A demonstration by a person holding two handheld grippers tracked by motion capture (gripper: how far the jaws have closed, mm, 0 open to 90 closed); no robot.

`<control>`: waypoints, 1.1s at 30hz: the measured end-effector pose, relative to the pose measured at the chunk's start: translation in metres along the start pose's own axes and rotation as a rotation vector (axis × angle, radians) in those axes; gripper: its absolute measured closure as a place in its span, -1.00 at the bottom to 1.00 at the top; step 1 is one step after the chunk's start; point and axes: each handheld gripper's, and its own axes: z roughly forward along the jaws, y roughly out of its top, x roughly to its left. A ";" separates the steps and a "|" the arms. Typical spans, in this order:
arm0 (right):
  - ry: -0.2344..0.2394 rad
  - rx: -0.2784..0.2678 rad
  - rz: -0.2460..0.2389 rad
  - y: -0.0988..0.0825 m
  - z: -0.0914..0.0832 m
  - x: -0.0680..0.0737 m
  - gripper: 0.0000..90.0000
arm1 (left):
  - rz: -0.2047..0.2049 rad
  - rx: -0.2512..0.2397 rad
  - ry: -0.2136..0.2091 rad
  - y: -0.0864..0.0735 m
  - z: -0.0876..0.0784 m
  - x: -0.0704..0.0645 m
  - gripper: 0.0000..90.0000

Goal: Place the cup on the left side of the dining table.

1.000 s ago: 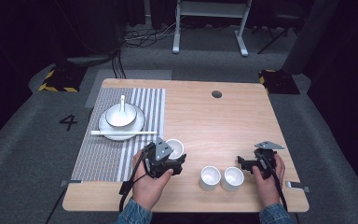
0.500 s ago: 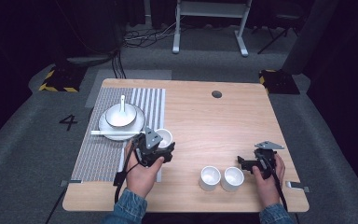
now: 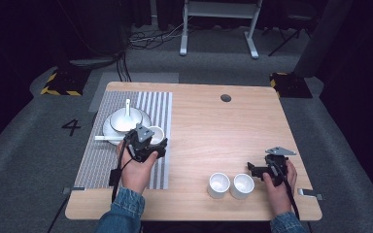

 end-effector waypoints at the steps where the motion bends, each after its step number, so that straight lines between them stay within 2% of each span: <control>1: 0.000 0.000 0.000 0.000 0.000 0.000 -1.00 | -0.004 0.001 0.009 -0.001 0.001 0.002 -0.41; 7: 0.001 0.000 -0.002 0.000 0.000 0.000 -1.00 | -0.012 0.001 0.061 -0.007 0.006 0.016 -0.41; 12: 0.002 0.000 -0.002 0.000 0.000 0.000 -1.00 | -0.024 0.007 0.079 -0.013 0.011 0.022 -0.41; 18: 0.002 0.000 -0.002 0.000 0.000 0.000 -1.00 | -0.052 0.047 0.076 -0.022 0.022 0.028 -0.41; 22: 0.001 0.000 -0.002 0.000 0.000 0.000 -1.00 | -0.036 0.091 0.088 -0.024 0.028 0.029 -0.41; 33: 0.001 0.000 -0.002 0.000 0.000 0.000 -1.00 | -0.026 0.168 0.067 -0.026 0.044 0.024 -0.41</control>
